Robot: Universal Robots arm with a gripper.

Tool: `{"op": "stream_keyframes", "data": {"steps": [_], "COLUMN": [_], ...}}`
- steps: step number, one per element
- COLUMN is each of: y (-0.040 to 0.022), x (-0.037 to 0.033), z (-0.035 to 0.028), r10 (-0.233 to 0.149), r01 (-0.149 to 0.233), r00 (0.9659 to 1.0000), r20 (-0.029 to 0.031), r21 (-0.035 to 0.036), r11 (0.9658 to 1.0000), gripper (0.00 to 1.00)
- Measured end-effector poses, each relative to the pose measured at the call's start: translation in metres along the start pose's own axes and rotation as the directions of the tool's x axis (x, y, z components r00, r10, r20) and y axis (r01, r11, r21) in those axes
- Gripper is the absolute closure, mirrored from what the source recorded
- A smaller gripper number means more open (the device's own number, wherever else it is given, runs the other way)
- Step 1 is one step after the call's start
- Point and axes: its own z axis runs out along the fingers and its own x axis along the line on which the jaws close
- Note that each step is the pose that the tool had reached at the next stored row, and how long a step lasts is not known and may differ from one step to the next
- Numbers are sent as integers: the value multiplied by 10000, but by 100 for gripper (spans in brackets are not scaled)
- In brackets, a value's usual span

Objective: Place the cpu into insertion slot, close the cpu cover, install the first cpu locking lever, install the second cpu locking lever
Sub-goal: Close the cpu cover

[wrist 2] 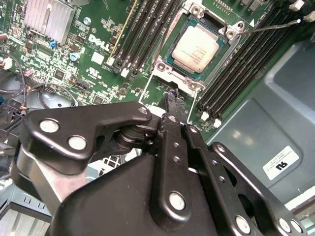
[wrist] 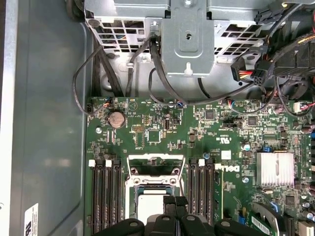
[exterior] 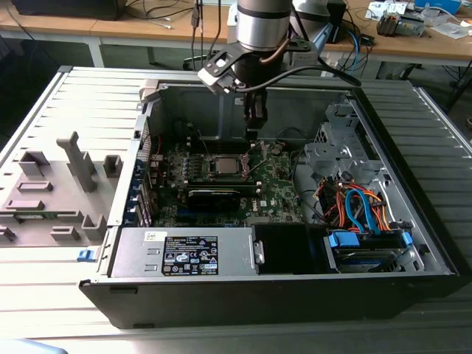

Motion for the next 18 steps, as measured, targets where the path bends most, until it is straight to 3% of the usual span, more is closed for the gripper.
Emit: {"op": "stream_keyframes", "data": {"steps": [18], "y": [92], "x": [-1], "z": [11], "r10": [1], "r01": [-1], "r00": [10000], "r20": [0], "r21": [0], "r11": [10000], "gripper": [89]}}
